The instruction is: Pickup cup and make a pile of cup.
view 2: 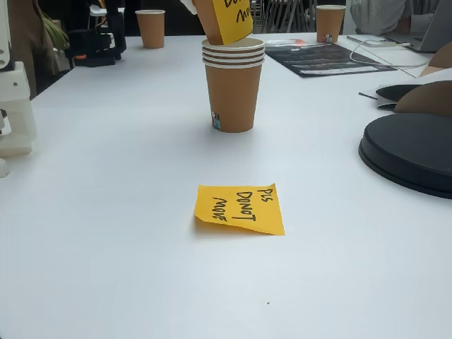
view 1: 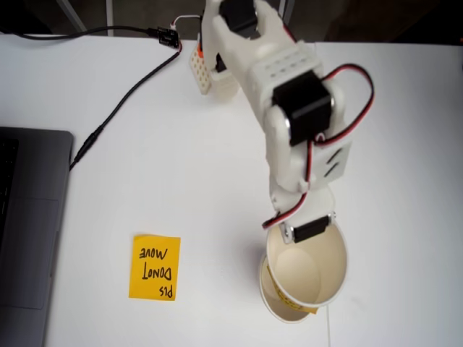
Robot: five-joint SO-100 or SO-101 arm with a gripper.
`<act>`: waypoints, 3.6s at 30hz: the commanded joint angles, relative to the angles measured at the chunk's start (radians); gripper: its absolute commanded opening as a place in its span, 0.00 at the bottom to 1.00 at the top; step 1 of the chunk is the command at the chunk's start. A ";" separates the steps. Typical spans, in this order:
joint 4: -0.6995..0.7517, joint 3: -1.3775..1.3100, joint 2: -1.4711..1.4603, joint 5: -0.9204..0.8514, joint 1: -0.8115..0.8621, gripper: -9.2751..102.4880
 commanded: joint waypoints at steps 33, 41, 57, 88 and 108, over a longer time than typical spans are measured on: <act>0.040 0.198 0.270 0.006 0.239 0.30; 0.006 0.247 0.336 0.006 0.331 0.30; -0.204 0.532 0.568 -0.008 0.397 0.30; -0.482 1.040 0.950 -0.009 0.430 0.30; -0.549 1.411 1.258 -0.009 0.430 0.30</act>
